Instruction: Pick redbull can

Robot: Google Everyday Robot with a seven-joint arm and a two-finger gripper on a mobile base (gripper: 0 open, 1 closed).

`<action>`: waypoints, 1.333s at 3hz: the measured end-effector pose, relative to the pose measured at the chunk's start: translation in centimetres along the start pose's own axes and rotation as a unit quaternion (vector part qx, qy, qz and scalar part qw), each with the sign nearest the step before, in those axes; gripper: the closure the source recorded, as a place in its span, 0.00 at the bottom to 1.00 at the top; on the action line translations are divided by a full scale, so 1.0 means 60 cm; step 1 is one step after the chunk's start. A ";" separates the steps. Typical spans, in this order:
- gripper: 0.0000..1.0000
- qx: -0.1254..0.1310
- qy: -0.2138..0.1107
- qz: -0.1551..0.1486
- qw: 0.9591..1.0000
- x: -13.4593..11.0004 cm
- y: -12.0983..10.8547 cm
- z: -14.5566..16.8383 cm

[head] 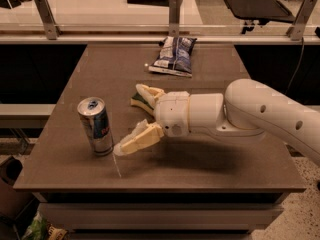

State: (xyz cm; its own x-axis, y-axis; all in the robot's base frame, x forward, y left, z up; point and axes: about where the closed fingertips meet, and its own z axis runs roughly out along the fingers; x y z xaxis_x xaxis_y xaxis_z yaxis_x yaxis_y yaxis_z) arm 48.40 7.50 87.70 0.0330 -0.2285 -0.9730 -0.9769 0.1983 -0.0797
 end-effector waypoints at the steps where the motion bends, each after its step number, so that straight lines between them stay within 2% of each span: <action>1: 0.00 -0.018 -0.019 0.015 1.000 -0.005 0.013 -0.006; 3: 0.00 -0.040 -0.048 0.020 0.998 -0.041 0.034 0.011; 4: 0.00 -0.040 -0.066 0.018 0.997 -0.057 0.045 0.030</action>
Offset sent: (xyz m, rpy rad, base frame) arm -0.0180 0.0067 0.0192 0.1108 0.0689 0.0831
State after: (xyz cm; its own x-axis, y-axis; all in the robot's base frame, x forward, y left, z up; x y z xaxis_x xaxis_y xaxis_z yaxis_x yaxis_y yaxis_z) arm 46.05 10.55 90.45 0.0196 -0.0940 -0.9954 -0.9914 0.1268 -0.0315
